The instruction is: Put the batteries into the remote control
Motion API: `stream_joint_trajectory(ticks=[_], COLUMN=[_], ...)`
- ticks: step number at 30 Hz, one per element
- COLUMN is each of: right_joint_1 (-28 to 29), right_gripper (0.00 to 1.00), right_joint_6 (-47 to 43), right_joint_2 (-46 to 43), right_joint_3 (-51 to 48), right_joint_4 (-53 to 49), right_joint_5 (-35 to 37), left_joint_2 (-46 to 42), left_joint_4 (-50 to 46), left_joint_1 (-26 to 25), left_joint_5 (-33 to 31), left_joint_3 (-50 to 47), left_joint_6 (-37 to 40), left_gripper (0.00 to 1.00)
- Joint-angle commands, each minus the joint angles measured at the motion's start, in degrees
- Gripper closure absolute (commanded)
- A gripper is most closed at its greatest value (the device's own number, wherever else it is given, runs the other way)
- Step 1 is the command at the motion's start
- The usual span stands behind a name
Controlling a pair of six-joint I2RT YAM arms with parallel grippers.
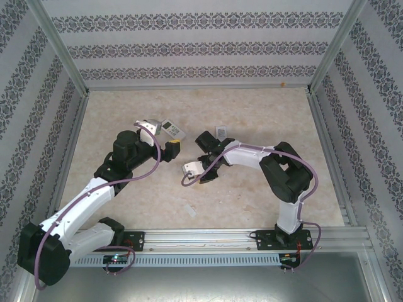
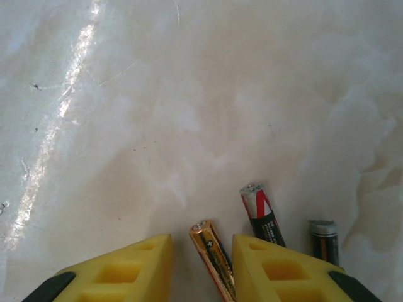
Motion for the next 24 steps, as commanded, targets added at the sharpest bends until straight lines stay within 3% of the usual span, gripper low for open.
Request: stream_joint_trajectory(ticks=[1,10,15,18,22,24], right_joint_1=[0.19,0.86,1.53,1.03,-1.33,-2.46], right_gripper=[0.68,0.75,0.82,0.84,0.89,0.90], right_joint_6=[-1.32,-3.06,0.06,9.15,35.54,49.43], right_joint_2=[1.93,4.22,0.48,-5.79,-13.44,-15.65], right_joint_3=[2.31,4.34,3.68,1.14,-3.67,-6.22], right_joint_4=[-2.63,-6.07,-6.38,-1.50,11.35,17.66], right_joint_5=[0.86,5.45,3.14,0.10,-0.76,3.81], left_joint_2=[0.13,-0.09,0.06,0.18,0.87,1.64], left_joint_4=[2.39,2.21,2.39,2.15,3.07,4.05], left_joint_1=[0.93,1.06,1.00,0.98,1.07,1.05], left_joint_5=[0.28,0.10,0.16,0.42,0.71,1.01], left_joint_3=[-0.13,-0.35,-0.13,-0.11,0.02,0.00], left_joint_6=[0.79,0.74,0.73,0.83,0.27,-0.13], left_gripper=[0.00,0.00,0.00,0.00,0.00,0.00])
